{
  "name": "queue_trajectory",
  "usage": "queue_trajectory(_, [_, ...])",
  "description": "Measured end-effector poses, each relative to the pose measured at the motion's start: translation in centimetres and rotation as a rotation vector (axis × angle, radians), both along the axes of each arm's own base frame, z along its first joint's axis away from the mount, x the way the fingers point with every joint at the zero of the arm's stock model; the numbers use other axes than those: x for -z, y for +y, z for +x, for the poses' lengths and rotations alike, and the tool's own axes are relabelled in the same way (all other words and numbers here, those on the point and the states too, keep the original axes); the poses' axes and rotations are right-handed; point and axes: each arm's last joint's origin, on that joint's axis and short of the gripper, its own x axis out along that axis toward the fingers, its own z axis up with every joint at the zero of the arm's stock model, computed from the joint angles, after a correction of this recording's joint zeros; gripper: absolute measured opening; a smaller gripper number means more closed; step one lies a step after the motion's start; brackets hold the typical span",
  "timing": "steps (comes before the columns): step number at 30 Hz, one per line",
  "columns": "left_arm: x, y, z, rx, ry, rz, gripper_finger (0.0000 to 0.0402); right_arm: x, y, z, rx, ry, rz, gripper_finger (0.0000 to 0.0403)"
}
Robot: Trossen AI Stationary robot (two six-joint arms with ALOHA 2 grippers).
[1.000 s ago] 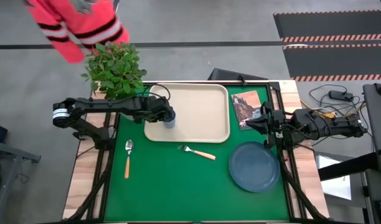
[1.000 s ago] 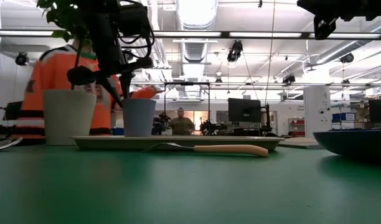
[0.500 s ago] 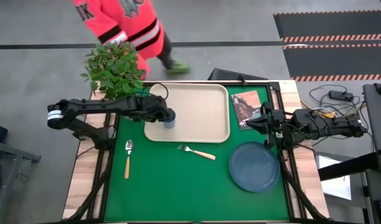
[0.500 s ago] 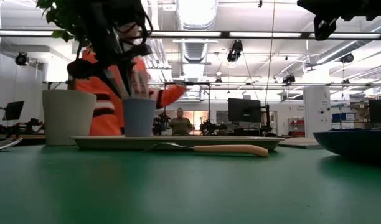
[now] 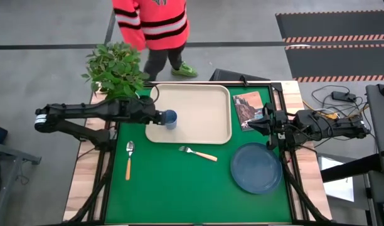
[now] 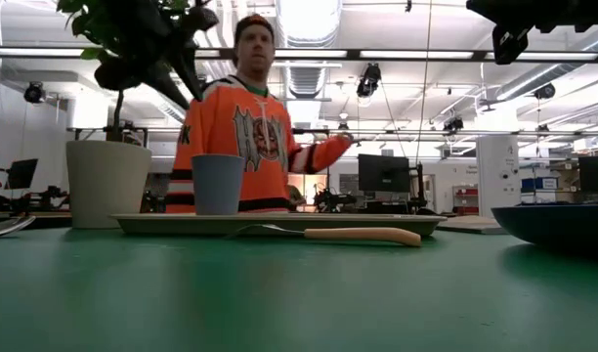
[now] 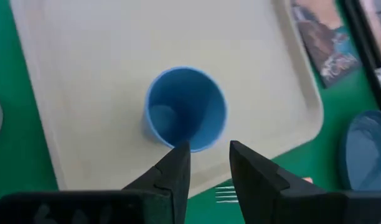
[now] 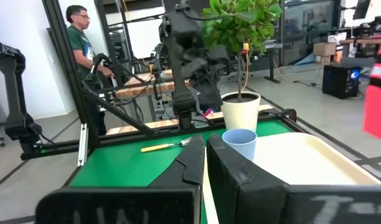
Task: Pick and place plate/cup/fork/spoon on tray
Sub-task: Adjust the blue cup on the white food tray
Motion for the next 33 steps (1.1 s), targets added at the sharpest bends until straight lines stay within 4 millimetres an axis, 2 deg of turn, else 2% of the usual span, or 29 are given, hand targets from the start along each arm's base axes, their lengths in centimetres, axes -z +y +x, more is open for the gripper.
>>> queue_trajectory(4, [-0.2,-2.1,0.5,0.161,0.019,0.112,0.009,0.0,0.0,0.0,0.0,0.0,0.002,0.0009])
queue_trajectory(7, [0.6,-4.1,1.7,0.315,0.054,0.166,0.0072,0.0,0.0,0.0,0.0,0.0,0.001,0.0009])
queue_trajectory(12, [3.3,-7.7,3.8,0.545,0.192,0.259,0.0011,0.0,0.0,0.0,0.0,0.002,0.001,0.0009])
queue_trajectory(16, [6.1,-9.6,5.2,0.592,0.332,0.385,0.0002,0.1,0.0,0.0,0.0,0.011,0.001,0.0009])
queue_trajectory(25, [11.4,-10.2,7.6,0.53,0.514,0.473,0.0,0.1,0.0,0.1,0.0,0.013,-0.002,0.0009])
queue_trajectory(29, [12.2,-10.0,7.8,0.466,0.535,0.521,0.0,0.1,0.0,0.1,0.0,0.012,-0.004,0.0009])
queue_trajectory(33, [12.1,-10.0,7.9,0.434,0.529,0.551,0.0,0.1,0.0,0.1,0.0,0.013,-0.014,0.0009])
